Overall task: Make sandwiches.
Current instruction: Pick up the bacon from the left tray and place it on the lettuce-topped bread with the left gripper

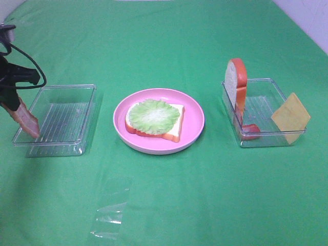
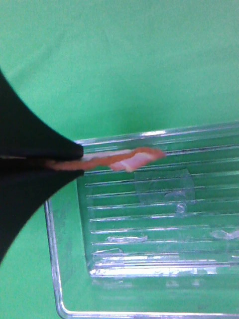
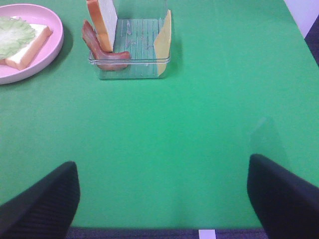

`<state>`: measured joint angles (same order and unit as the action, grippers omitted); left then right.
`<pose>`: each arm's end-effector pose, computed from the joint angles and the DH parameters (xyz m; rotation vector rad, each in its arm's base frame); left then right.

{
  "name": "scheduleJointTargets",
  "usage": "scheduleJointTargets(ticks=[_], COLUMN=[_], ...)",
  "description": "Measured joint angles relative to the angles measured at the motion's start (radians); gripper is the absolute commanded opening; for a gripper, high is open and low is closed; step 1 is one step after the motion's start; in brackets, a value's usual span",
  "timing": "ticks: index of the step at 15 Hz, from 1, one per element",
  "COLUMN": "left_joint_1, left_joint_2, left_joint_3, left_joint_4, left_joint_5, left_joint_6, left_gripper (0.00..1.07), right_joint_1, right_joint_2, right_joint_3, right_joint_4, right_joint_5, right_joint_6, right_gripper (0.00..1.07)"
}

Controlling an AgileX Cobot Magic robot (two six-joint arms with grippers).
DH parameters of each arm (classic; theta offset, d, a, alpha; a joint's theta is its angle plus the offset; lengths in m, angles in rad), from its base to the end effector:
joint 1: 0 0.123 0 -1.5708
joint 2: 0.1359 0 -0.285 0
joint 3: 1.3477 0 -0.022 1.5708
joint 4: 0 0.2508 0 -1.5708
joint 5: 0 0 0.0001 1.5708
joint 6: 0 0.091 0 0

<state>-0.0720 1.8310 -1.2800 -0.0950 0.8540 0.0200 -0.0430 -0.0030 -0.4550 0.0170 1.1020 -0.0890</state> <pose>0.3655 -0.0329 0.2056 0.0558 2.8878 -0.1245 -0.0022 0.0015 0.2615 -0.0497 2.1274 -0.0573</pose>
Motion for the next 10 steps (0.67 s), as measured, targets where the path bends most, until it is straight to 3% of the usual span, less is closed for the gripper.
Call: scheduleJointTargets(ticks=[10], left_joint_1=[-0.001], left_joint_2=[-0.114], left_joint_3=[-0.160], left_joint_4=[-0.072], left_joint_5=[0.089], left_joint_6=[-0.001], left_gripper=[0.00], right_joint_1=[0.000], right_joint_2=[0.000], right_joint_3=[0.000], right_joint_4=[0.000], right_joint_5=[0.000], right_joint_6=[0.000], right_gripper=[0.88])
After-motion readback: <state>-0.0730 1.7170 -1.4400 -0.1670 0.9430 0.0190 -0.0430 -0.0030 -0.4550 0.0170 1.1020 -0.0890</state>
